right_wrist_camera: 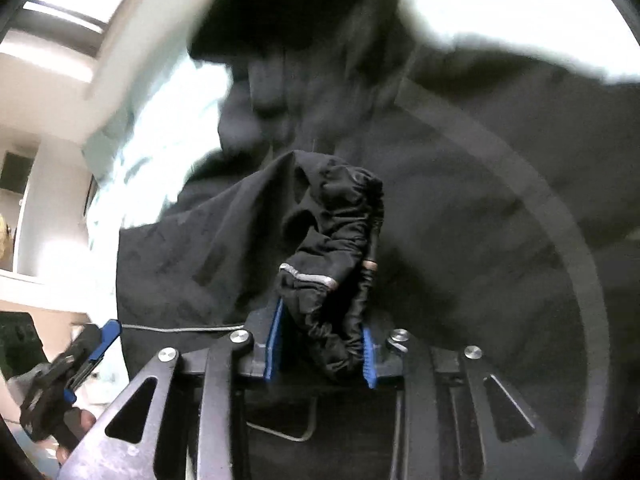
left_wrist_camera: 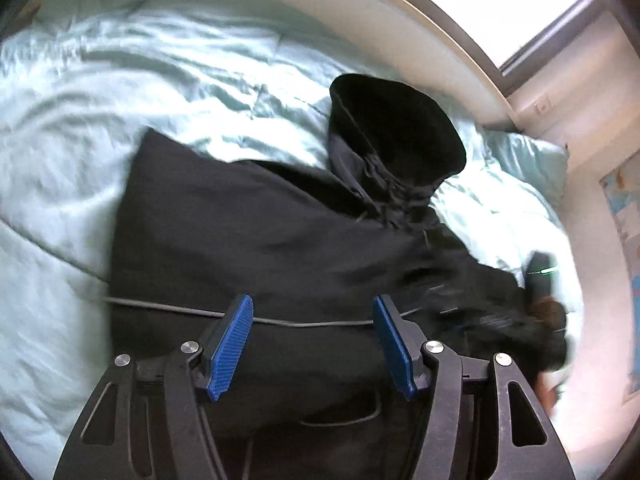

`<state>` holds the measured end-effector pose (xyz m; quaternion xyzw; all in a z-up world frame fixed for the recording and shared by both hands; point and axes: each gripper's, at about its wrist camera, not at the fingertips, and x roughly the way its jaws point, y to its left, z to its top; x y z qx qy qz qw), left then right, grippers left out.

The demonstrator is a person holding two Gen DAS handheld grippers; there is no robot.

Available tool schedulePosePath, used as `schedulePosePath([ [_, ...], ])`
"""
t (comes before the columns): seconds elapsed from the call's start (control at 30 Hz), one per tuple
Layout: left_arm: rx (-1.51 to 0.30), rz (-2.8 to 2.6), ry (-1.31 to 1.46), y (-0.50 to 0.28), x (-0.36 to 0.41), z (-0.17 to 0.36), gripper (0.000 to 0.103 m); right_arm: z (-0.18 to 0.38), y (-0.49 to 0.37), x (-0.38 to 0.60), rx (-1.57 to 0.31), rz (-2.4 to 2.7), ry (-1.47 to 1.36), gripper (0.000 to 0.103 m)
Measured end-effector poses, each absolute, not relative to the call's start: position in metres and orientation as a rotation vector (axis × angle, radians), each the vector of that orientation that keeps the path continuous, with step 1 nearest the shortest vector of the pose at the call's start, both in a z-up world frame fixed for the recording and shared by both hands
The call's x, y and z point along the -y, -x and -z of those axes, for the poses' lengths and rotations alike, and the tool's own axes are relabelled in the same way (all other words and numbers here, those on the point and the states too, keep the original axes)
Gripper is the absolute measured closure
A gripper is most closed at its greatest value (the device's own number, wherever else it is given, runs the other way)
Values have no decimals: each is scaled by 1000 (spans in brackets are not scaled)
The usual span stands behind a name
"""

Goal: Fold large clothes

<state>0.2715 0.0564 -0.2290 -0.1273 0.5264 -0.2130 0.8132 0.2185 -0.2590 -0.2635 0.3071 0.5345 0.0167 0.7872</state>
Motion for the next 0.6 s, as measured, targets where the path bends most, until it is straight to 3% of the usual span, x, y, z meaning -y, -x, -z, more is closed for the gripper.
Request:
schedulePosePath([
  [0.2,-1118,471,230,-290,-39,242,39,207,-194,345,-1018,156,-536,68],
  [0.37,-1258,368,124,-318,-14,311,40,284,-200,371,-1227,232,-545,67],
  [0.43,-1293,326,94,-325,-15,335,47,317,-201,374,-1273,222,-570,67],
  [0.6,-1292,338,109,-333,-29,333,52,322,-195,387,-1272,112,-644,66],
])
